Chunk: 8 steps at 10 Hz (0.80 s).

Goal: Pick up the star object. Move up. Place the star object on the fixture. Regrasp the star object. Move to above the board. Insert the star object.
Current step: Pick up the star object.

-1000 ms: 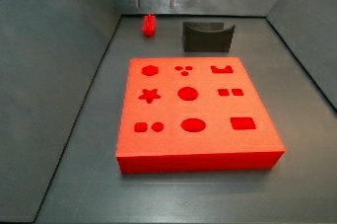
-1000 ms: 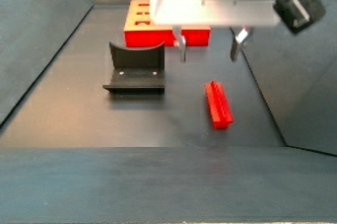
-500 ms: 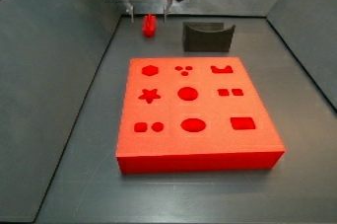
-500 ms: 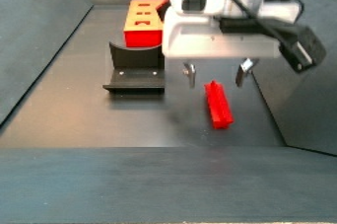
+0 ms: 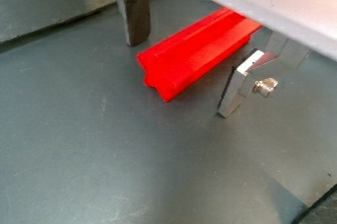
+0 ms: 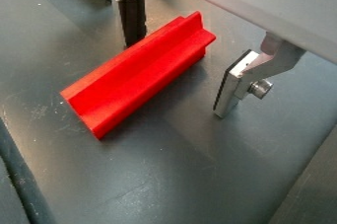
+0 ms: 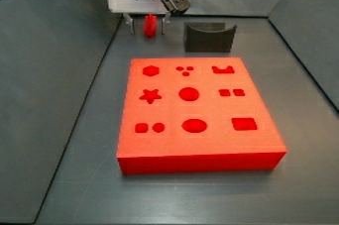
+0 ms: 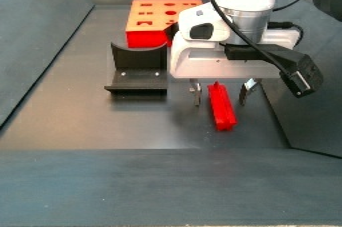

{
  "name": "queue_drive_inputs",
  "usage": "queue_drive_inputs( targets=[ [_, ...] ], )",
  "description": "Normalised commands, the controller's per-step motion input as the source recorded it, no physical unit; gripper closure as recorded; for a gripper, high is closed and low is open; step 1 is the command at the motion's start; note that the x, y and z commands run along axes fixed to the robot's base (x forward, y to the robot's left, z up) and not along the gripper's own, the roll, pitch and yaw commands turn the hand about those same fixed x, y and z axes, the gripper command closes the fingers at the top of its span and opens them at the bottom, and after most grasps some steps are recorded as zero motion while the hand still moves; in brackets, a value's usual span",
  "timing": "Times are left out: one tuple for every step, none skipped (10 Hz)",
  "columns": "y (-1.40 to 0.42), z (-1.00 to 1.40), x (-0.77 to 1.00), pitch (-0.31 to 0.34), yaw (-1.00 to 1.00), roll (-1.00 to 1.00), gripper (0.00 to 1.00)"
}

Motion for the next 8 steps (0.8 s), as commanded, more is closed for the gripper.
queue_drive_inputs(
  targets=[
    [0.00,0.00,0.00,0.000,0.00,0.00,0.00],
    [0.00,0.00,0.00,0.000,0.00,0.00,1.00],
    [0.00,0.00,0.00,0.000,0.00,0.00,1.00],
    [0.00,0.00,0.00,0.000,0.00,0.00,1.00],
    [0.00,0.00,0.00,0.000,0.00,0.00,1.00],
    [0.00,0.00,0.00,0.000,0.00,0.00,1.00],
    [0.00,0.00,0.00,0.000,0.00,0.00,1.00],
    [0.00,0.00,0.00,0.000,0.00,0.00,1.00]
  ],
)
